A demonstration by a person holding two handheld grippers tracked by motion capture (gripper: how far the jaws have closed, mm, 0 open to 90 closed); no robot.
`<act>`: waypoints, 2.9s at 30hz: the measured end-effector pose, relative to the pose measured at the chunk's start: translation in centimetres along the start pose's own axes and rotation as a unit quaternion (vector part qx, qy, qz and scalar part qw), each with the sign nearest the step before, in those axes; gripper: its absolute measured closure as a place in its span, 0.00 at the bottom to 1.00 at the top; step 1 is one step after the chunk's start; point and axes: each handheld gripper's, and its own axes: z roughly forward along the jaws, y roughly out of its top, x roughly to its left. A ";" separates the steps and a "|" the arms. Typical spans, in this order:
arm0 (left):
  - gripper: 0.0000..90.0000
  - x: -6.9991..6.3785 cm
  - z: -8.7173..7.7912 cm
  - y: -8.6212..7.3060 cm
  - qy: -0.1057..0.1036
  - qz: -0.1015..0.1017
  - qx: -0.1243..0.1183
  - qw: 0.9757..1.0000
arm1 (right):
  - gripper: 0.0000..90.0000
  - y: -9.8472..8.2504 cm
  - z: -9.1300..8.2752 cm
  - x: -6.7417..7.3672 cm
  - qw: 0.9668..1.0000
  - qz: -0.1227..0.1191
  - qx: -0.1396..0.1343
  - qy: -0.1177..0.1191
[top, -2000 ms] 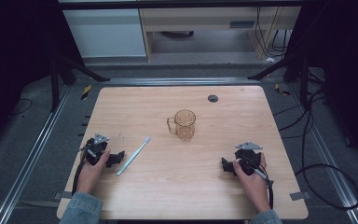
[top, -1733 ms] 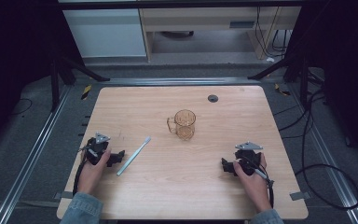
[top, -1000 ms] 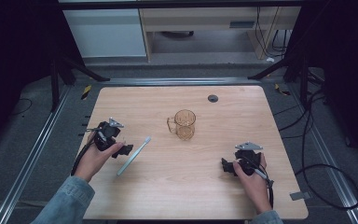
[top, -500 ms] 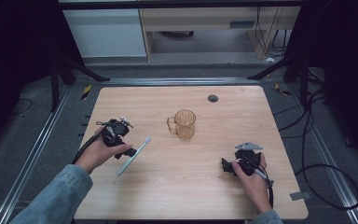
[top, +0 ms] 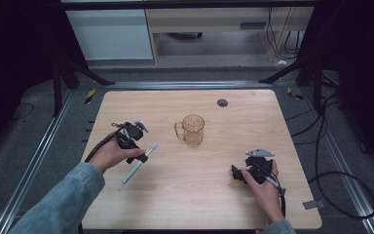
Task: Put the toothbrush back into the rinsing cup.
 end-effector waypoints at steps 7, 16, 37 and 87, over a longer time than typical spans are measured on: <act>0.19 0.3 1.2 1.2 0.000 0.000 0.026 1.000 | 0.01 0.0 0.1 -0.1 1.000 -0.005 -0.002 -0.002; 0.25 1.1 2.4 1.6 -0.002 -0.019 0.039 0.999 | 0.01 0.0 0.0 0.0 1.000 -0.004 -0.001 -0.002; 0.38 0.1 5.1 2.5 -0.010 -0.003 0.084 0.996 | 0.00 0.0 0.1 0.0 1.000 -0.003 -0.002 -0.001; 0.73 1.2 6.5 2.7 -0.021 -0.022 0.101 0.994 | 0.00 0.0 0.0 -0.1 1.000 -0.003 -0.001 0.003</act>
